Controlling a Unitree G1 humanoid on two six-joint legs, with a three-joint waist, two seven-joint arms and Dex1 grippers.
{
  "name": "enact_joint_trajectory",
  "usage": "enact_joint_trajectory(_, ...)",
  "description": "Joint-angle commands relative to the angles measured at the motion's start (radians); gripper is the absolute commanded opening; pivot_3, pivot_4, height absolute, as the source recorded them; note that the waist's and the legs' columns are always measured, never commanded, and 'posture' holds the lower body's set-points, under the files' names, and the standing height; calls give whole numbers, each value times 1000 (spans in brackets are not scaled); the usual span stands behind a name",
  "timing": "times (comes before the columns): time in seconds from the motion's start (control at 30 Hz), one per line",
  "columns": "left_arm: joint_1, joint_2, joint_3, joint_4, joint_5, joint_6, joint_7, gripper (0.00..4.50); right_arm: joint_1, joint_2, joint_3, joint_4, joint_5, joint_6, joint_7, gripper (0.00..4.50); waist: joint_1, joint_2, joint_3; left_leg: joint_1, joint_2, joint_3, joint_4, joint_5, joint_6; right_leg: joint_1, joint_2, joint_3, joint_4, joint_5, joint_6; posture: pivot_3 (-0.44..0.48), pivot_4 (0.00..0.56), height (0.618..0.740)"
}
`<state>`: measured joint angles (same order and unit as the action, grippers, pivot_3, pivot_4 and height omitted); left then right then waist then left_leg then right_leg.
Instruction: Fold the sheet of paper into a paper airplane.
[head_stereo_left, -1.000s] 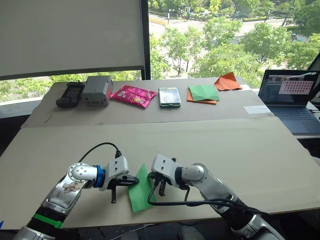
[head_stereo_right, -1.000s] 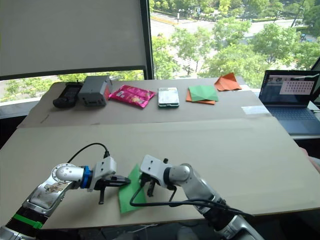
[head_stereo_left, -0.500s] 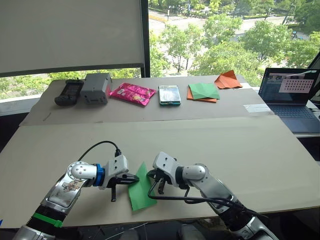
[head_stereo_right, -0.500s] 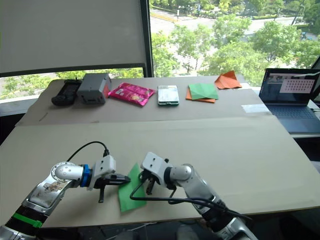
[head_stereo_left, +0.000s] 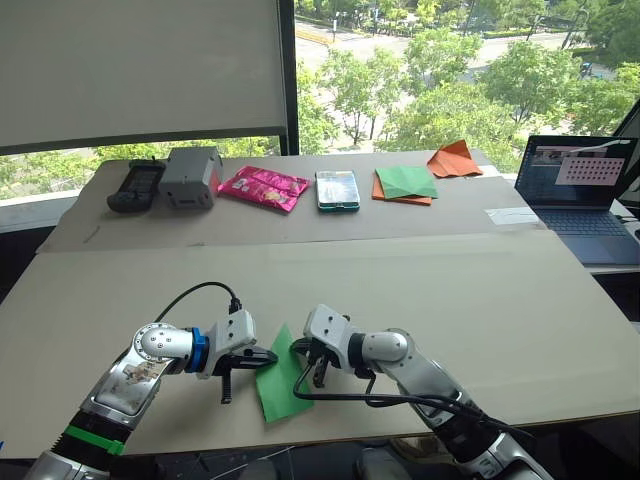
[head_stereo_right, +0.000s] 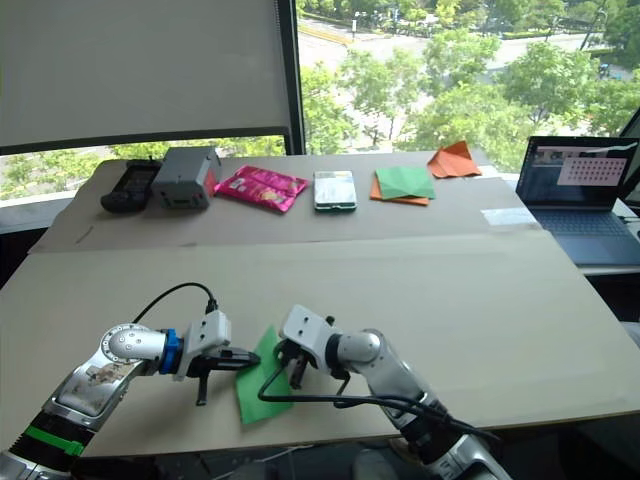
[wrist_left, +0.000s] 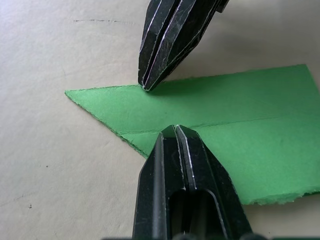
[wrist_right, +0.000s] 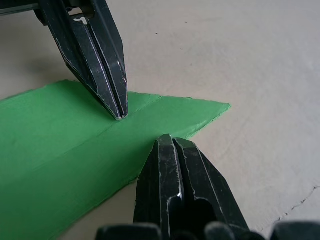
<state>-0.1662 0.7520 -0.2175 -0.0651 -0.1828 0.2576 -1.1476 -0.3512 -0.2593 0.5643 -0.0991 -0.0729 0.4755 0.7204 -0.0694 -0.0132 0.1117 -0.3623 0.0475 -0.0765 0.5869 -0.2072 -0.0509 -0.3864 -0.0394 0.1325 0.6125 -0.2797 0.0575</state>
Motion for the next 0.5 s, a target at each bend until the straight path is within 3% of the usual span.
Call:
enact_joint_trajectory(0.03, 16, 10, -34, 39, 48, 13, 8, 24, 39, -20, 91, 32, -37, 67, 31, 0, 0, 0, 0, 0, 0, 0, 0, 0, 0, 0, 0, 0, 0, 0, 0, 0, 150, 740)
enact_joint_trajectory(0.5, 25, 15, -33, 36, 50, 13, 9, 24, 71, -64, 222, -24, -99, 137, 105, 0, 0, -3, -7, 2, 0, 0, -4, -1, -1, 0, 0, 0, -1, 0, -1, 0, 150, 740)
